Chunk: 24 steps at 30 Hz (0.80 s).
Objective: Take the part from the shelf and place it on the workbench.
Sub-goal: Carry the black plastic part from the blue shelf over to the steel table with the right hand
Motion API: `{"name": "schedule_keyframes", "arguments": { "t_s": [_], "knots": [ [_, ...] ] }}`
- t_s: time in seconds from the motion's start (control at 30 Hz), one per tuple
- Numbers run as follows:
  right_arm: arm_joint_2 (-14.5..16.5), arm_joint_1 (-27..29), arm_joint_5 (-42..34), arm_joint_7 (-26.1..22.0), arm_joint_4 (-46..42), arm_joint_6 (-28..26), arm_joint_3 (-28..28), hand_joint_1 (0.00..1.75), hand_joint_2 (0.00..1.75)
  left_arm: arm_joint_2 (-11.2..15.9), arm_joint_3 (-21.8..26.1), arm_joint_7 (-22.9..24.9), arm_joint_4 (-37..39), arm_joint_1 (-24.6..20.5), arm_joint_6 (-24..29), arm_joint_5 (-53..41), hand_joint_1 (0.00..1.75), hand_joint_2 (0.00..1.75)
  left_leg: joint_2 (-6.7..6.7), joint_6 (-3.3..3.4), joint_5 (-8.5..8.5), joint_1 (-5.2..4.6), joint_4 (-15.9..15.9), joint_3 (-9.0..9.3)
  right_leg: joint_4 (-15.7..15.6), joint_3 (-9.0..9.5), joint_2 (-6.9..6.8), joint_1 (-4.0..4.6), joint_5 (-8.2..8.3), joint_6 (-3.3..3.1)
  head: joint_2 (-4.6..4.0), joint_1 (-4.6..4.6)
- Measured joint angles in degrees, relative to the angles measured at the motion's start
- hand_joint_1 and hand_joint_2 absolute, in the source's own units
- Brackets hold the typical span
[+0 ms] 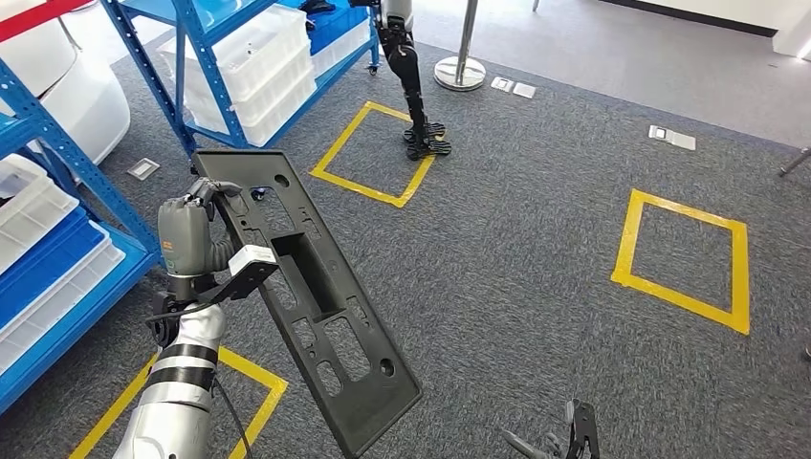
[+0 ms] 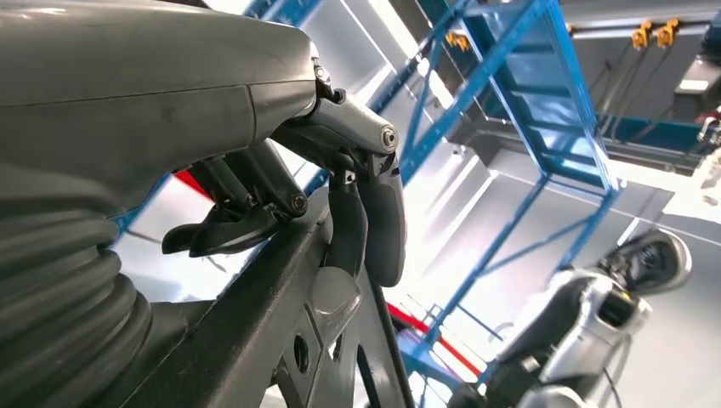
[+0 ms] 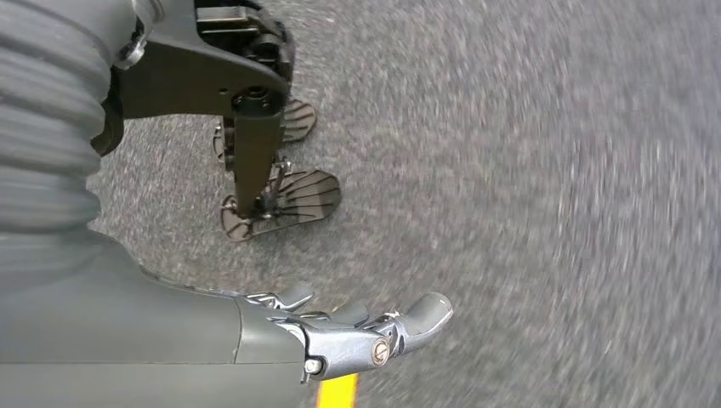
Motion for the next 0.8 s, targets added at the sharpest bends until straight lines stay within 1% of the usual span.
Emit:
{"name": "schedule_keyframes", "arguments": {
  "t_s": [0.03, 0.07, 0.1, 0.13, 0.17, 0.2, 0.23, 0.27, 0.3, 0.33, 0.37, 0.4, 0.43, 0.47, 0.5, 0.53, 0.57, 0.6, 0.63, 0.67, 0.7, 0.73, 0.77, 0.8],
  "knots": [
    [0.0, 0.0, 0.2, 0.0, 0.0, 0.0, -0.1, 0.0, 1.75, 0.0, 0.0, 0.0, 0.2, 0.0, 0.0, 0.5, 1.75, 1.75, 0.67, -0.2, -0.1, 0.14, 0.0, 0.04, -3.0, 1.63, -0.53, -0.25, 1.13, 0.58, 0.01, -0.01],
    [0.0, 0.0, 0.3, 0.0, 0.0, 0.0, -0.2, 0.0, 1.75, 0.0, 0.0, 0.0, 0.4, 0.0, 0.0, 1.1, 1.75, 1.75, 1.3, -0.53, -0.24, 0.16, 0.1, 0.15, -7.1, 4.02, -1.81, -0.46, 2.39, 1.14, 0.01, 0.02],
    [0.0, -0.1, 0.5, 0.0, -0.1, 0.0, -0.3, 0.0, 1.75, 0.0, 0.0, 0.0, 0.6, -0.1, 0.0, 1.6, 1.75, 1.75, 1.92, -1.0, -0.49, 0.08, 0.2, 0.2, -10.8, 6.2, -3.32, -0.44, 3.47, 1.44, 0.01, 0.15],
    [0.1, -0.3, 0.6, 0.0, -0.1, 0.0, -0.4, 0.0, 1.75, 0.1, 0.0, -0.1, 0.7, -0.2, 0.0, 2.1, 1.75, 1.75, 2.5, -1.49, -0.73, -0.06, 0.2, 0.29, -13.4, 7.71, -4.34, -0.34, 4.18, 1.31, 0.01, 0.12],
    [0.2, -0.4, 0.8, 0.0, -0.1, 0.0, -0.6, 0.0, 1.75, 0.1, 0.1, -0.1, 0.9, -0.3, 0.0, 2.7, 1.75, 1.75, 3.13, -1.94, -0.95, -0.24, 0.1, 0.5, -14.6, 8.42, -4.89, -0.16, 4.48, 0.92, 0.0, 0.06],
    [0.2, -0.4, 1.0, 0.0, -0.1, 0.0, -0.7, 0.0, 1.75, 0.1, 0.0, -0.1, 1.1, -0.4, 0.0, 3.3, 1.75, 1.75, 3.85, -2.33, -1.12, -0.29, 0.0, 0.77, -14.8, 8.43, -4.44, 0.1, 4.57, 0.35, 0.0, -0.01],
    [0.2, -0.3, 1.1, 0.0, -0.1, 0.0, -0.8, 0.0, 1.75, 0.2, 0.0, -0.1, 1.3, -0.5, 0.0, 4.1, 1.75, 1.75, 4.51, -2.64, -1.22, -0.19, -0.2, 1.12, -14.8, 8.38, -3.5, 0.1, 4.62, -0.26, 0.01, -0.2],
    [0.2, -0.2, 1.2, 0.0, -0.1, 0.0, -0.9, 0.0, 1.75, 0.2, -0.1, -0.1, 1.6, -0.5, 0.0, 4.9, 1.75, 1.75, 4.25, -2.93, -1.55, 0.04, -0.2, 1.4, -14.8, 8.39, -2.7, 0.01, 4.63, -0.7, 0.01, -0.29],
    [0.2, -0.1, 1.3, 0.0, -0.1, -0.1, -1.0, 0.0, 1.75, 0.3, -0.3, 0.0, 1.8, -0.5, 0.0, 5.7, 1.75, 1.75, 3.09, -3.13, -2.36, 0.27, 0.7, 1.26, -14.8, 8.47, -1.96, -0.11, 4.64, -1.15, 0.01, -0.38],
    [0.2, -0.1, 1.3, 0.1, -0.1, -0.1, -1.0, 0.0, 1.75, 0.3, -0.4, 0.0, 2.0, -0.6, 0.0, 6.2, 1.75, 1.75, 1.34, -3.22, -3.83, 0.39, 2.8, 0.43, -14.9, 8.59, -1.24, -0.25, 4.66, -1.61, 0.01, -0.51],
    [0.2, -0.1, 1.4, 0.1, -0.1, -0.1, -1.1, 0.0, 1.75, 0.4, -0.5, 0.0, 2.1, -0.5, 0.0, 6.6, 1.75, 1.75, -0.67, -3.17, -5.79, 0.42, 6.3, -1.13, -14.9, 8.66, -0.58, -0.23, 4.62, -1.98, 0.0, -0.63],
    [0.2, -0.2, 1.4, 0.1, -0.1, -0.1, -1.2, 0.0, 1.75, 0.6, -0.5, 0.1, 2.3, -0.5, 0.0, 6.8, 1.75, 1.75, -1.94, -3.01, -7.83, 0.3, 10.6, -3.28, -14.9, 8.72, 0.13, -0.04, 4.58, -2.34, 0.0, -0.7],
    [0.2, -0.2, 1.5, 0.1, -0.1, -0.1, -1.3, 0.0, 1.75, 0.7, -0.5, 0.2, 2.5, -0.4, 0.0, 6.9, 1.75, 1.75, -2.53, -2.82, -9.3, 0.15, 14.6, -5.45, -14.9, 8.75, 0.96, 0.22, 4.55, -2.58, 0.0, -0.74],
    [0.2, -0.2, 1.6, 0.1, -0.1, -0.1, -1.3, 0.0, 1.75, 0.7, -0.5, 0.3, 2.7, -0.3, 0.0, 7.0, 1.75, 1.75, -2.76, -2.53, -9.67, 0.02, 17.0, -7.01, -14.9, 8.78, 1.85, 0.49, 4.52, -2.7, 0.0, -0.74],
    [0.2, -0.1, 1.6, 0.1, -0.1, -0.1, -1.4, 0.0, 1.75, 0.8, -0.6, 0.5, 2.9, -0.2, 0.0, 7.2, 1.75, 1.75, -2.88, -2.14, -8.83, -0.12, 17.2, -7.54, -14.9, 8.85, 2.79, 0.72, 4.52, -2.77, 0.0, -0.74],
    [0.2, 0.0, 1.7, 0.1, -0.1, -0.1, -1.4, 0.0, 1.75, 0.9, -0.6, 0.5, 3.0, -0.2, 0.0, 7.4, 1.75, 1.75, -3.11, -1.67, -6.93, -0.29, 15.0, -6.93, -14.8, 8.96, 3.72, 0.89, 4.52, -2.77, 0.0, -0.74],
    [0.2, 0.0, 1.8, 0.1, -0.1, -0.1, -1.5, 0.0, 1.75, 1.0, -0.6, 0.6, 3.0, -0.2, 0.0, 7.5, 1.75, 1.75, -3.76, -1.13, -4.44, -0.46, 11.4, -5.48, -14.8, 9.13, 4.6, 0.99, 4.51, -2.77, 0.0, -0.75],
    [0.2, 0.0, 1.8, 0.1, -0.1, -0.1, -1.5, 0.0, 1.75, 1.1, -0.6, 0.6, 3.0, -0.2, 0.0, 7.7, 1.75, 1.75, -5.03, -0.62, -2.3, -0.6, 7.4, -3.79, -14.8, 9.24, 5.4, 1.12, 4.5, -2.75, 0.0, -0.71],
    [0.3, -0.1, 1.9, 0.1, -0.1, -0.1, -1.6, 0.0, 1.75, 1.2, -0.7, 0.6, 3.0, -0.2, 0.0, 7.8, 1.75, 1.75, -6.1, -0.39, -0.86, -0.67, 4.1, -2.37, -14.8, 9.23, 6.11, 1.2, 4.5, -2.72, 0.0, -0.69],
    [0.3, -0.1, 2.0, 0.1, -0.1, -0.1, -1.7, 0.0, 1.75, 1.3, -0.7, 0.6, 3.0, -0.3, 0.0, 8.0, 1.75, 1.75, -6.93, -0.29, -0.16, -0.77, 2.0, -1.49, -14.8, 9.11, 6.73, 1.23, 4.54, -2.61, 0.0, -0.67],
    [0.3, 0.0, 2.1, 0.0, -0.1, -0.1, -1.8, 0.0, 1.75, 1.3, -0.8, 0.7, 3.0, -0.3, 0.0, 8.3, 1.75, 1.75, -7.18, -0.29, -0.11, -0.87, 1.2, -1.16, -14.8, 8.89, 7.3, 1.16, 4.61, -2.4, 0.0, -0.68],
    [0.3, 0.1, 2.2, 0.0, -0.1, -0.1, -1.8, 0.0, 1.75, 1.3, -0.9, 0.7, 3.1, -0.3, 0.0, 8.8, 1.75, 1.75, -6.62, -0.33, -0.09, -0.97, 0.9, -1.03, -15.0, 8.7, 7.9, 1.04, 4.72, -2.11, 0.01, -0.7],
    [0.3, 0.2, 2.3, 0.0, -0.1, -0.1, -1.9, 0.0, 1.75, 1.3, -1.2, 0.9, 3.1, -0.4, 0.0, 9.4, 1.75, 1.75, -6.05, -0.16, 0.1, -0.96, 0.5, -0.85, -15.0, 8.41, 7.84, 0.91, 4.76, -1.85, 0.01, -0.69],
    [0.3, 0.4, 2.3, 0.0, -0.1, -0.1, -2.0, 0.0, 1.75, 1.3, -1.5, 1.0, 3.2, -0.5, 0.0, 10.3, 1.75, 1.75, -5.48, 0.07, 0.31, -0.9, 0.1, -0.59, -14.5, 8.02, 6.78, 0.93, 4.5, -1.66, 0.01, -0.64]
  ]
}}
